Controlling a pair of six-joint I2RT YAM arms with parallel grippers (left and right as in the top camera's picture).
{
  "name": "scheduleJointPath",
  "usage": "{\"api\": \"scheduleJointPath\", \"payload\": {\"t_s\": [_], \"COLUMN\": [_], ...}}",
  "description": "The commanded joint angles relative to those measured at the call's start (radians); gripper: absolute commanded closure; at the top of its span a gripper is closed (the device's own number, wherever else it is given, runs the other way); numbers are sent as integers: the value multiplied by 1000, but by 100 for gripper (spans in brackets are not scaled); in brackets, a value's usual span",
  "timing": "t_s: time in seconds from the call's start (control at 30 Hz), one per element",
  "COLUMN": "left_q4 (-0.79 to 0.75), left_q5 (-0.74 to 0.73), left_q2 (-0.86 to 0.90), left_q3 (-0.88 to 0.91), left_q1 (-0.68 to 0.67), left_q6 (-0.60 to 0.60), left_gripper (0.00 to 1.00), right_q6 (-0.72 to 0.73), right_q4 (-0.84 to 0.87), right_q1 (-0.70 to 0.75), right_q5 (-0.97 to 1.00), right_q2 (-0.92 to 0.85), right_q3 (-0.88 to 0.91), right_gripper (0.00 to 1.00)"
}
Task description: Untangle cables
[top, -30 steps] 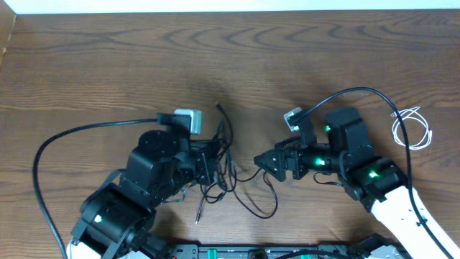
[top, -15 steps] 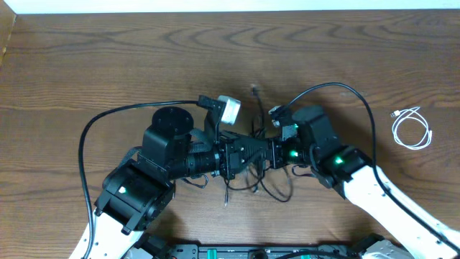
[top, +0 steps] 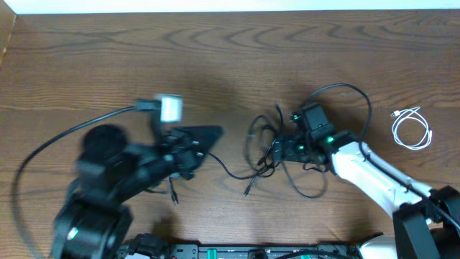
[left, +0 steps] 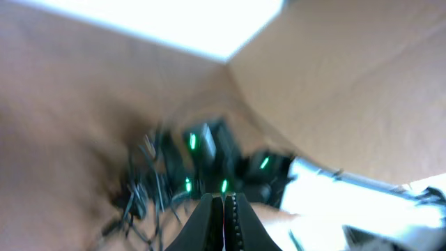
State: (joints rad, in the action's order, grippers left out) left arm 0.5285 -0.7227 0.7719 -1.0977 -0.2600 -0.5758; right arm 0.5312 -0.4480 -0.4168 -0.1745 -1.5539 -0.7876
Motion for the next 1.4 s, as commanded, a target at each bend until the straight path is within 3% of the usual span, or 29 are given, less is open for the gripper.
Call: {"api": "scheduleJointPath", "payload": {"t_s": [0.0,0.23,0.33,0.47,0.67,0.83,0.93,1.1,1.3,1.37], "left_q4": [-5,29,119,291,469,577,603,616,615,614], "left_q5": [-17,-17,-16,18,17,17,17,17,30,63], "left_q2": [-82,-117,-97,-25,126,265,348,475,604,639], "left_q3": [-83,-100,-100,-100,-99,-99,-99,-99,-98,-98], "left_q1": [128,324,349,349,348,310,266,193,99,74], "left_q6": [26,26,65,134,194,314,367,366,367,366], "left_gripper": [93,93,92,92,92,92,91,87,83,75], "right_q6": [6,-6,-103,-174,-173,-172,-165,-139,-98,-98], "right_q4": [-22,-55,-49,-64,-49,-8,14,91,167,177], "right_q1": [80,163,169,169,154,127,103,50,20,14], "right_q5": [79,47,-42,-177,-252,-251,-251,-251,-244,-243], "right_q2": [-17,-17,-17,22,121,120,80,-12,-118,-145], "right_q3": [11,12,10,-26,-92,-90,-87,-87,-87,-87], "right_gripper": [4,1,1,28,32,43,44,48,45,49]}}
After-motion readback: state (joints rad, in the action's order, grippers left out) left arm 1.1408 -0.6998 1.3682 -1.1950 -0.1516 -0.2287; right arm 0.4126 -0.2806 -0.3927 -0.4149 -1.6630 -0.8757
